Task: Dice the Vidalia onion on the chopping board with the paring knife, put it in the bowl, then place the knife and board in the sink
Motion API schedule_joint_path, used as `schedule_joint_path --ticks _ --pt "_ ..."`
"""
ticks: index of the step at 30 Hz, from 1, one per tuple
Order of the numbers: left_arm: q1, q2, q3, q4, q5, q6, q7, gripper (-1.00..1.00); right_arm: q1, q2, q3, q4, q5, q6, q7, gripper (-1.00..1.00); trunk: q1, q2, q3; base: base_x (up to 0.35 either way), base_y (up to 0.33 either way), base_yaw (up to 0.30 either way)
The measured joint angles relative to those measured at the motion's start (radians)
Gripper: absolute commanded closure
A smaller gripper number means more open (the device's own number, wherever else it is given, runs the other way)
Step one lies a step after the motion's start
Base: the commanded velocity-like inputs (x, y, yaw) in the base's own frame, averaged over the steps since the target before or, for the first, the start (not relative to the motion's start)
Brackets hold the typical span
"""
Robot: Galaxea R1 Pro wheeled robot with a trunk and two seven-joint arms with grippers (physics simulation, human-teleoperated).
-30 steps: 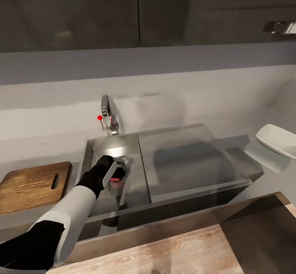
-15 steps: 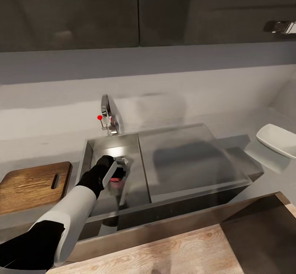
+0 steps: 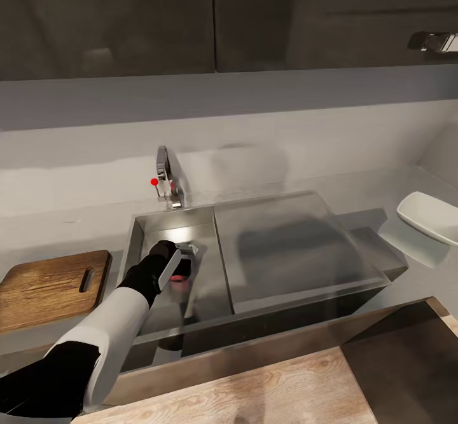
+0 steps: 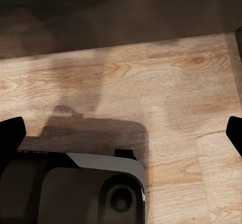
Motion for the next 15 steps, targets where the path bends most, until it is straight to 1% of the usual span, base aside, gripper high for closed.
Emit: schedule_joint_path --ticks 5,15 --pt "0.000 0.000 0.000 -0.001 0.000 0.000 0.001 1.00 0.000 0.000 0.000 0.000 0.000 0.000 0.000 -1.00 0.000 0.000 0.003 0.000 0.000 0.000" --pt "0.000 0.000 0.001 -0.028 0.000 0.002 -0.001 1.00 0.000 0.000 0.000 0.000 0.000 0.000 0.000 -1.00 0.000 0.000 0.018 0.000 0.000 0.000"
